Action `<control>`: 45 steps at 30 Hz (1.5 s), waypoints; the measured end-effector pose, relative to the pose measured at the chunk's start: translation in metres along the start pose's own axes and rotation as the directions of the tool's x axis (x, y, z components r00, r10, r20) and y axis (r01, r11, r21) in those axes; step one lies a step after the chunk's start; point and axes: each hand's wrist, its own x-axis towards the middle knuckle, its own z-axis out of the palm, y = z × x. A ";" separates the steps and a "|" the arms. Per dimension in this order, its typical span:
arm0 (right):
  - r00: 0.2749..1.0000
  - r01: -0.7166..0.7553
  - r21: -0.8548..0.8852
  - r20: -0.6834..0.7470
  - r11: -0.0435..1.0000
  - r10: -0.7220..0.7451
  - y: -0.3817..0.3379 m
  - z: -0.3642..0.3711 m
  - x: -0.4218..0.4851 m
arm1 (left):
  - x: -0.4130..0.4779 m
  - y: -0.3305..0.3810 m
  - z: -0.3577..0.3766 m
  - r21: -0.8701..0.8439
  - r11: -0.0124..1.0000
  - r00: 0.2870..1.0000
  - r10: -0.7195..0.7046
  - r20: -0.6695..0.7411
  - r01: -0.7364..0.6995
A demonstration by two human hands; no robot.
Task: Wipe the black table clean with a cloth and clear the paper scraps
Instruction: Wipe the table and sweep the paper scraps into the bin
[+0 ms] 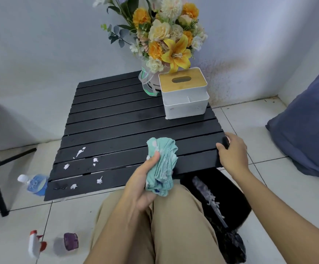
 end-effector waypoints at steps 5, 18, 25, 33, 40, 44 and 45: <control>0.964 0.262 -0.048 0.065 0.964 -0.259 -0.049 0.054 -0.023 | -0.029 0.028 -0.047 0.050 0.985 0.980 0.172 -0.098 -0.168; 0.857 0.506 -0.384 0.326 0.772 -0.399 -0.104 0.169 -0.065 | -0.032 0.142 -0.158 0.587 0.717 0.624 0.665 -0.411 -0.377; 0.853 0.520 -0.483 0.332 0.704 -0.403 -0.101 0.174 -0.067 | -0.018 0.079 -0.239 0.913 0.261 0.244 0.907 -0.343 0.315; 0.859 0.504 -0.461 0.358 0.730 -0.366 -0.104 0.171 -0.064 | 0.019 0.043 -0.137 0.950 0.312 0.526 0.807 -0.268 0.005; 0.838 0.537 -0.364 0.333 0.761 -0.432 -0.117 0.164 -0.039 | -0.033 0.111 -0.184 0.461 0.849 0.647 0.506 -0.571 -0.257; 0.812 0.568 -0.385 0.408 0.728 -0.418 -0.117 0.175 -0.040 | -0.033 0.131 -0.216 0.733 0.673 0.445 0.689 -0.572 -0.099; 0.805 0.578 -0.399 0.417 0.712 -0.421 -0.115 0.176 -0.041 | -0.030 0.130 -0.223 0.799 0.600 0.416 0.734 -0.537 -0.026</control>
